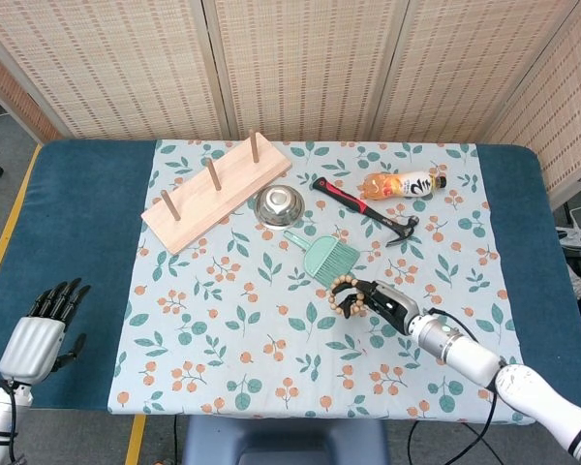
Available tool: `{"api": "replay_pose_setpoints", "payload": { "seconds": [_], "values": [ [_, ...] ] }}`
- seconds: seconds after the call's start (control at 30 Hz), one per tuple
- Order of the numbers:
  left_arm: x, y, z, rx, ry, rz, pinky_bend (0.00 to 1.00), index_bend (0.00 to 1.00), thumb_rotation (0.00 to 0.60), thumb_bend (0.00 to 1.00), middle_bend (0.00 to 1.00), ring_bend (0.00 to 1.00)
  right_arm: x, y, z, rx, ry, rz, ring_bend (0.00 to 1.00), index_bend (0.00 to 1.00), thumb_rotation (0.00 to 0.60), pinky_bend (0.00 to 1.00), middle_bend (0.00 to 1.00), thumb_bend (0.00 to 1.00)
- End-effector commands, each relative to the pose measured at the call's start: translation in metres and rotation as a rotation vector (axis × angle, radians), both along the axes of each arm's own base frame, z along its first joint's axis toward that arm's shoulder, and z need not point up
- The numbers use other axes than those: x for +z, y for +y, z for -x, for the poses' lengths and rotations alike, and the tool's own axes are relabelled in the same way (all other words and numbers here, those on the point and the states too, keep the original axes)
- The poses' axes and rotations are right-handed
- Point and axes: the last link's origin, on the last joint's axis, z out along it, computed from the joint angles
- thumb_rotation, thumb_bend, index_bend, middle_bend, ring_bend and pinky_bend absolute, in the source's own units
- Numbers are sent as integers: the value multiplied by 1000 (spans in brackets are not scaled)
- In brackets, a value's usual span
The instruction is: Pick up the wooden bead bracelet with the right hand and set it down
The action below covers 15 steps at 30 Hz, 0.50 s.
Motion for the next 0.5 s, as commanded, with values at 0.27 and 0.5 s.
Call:
{"api": "replay_pose_setpoints", "payload": {
  "seconds": [0.27, 0.5],
  "values": [
    [1, 0, 0, 2, -4, -3, 146, 0, 600, 458, 0, 0, -7, 10, -2, 111, 83, 95, 265, 314, 0, 34, 551, 245],
    [2, 1, 1, 4, -4, -2, 146, 0, 600, 458, 0, 0, -20, 18, 3, 139, 110, 123, 265, 511, 0, 38, 559, 543]
  ]
}}
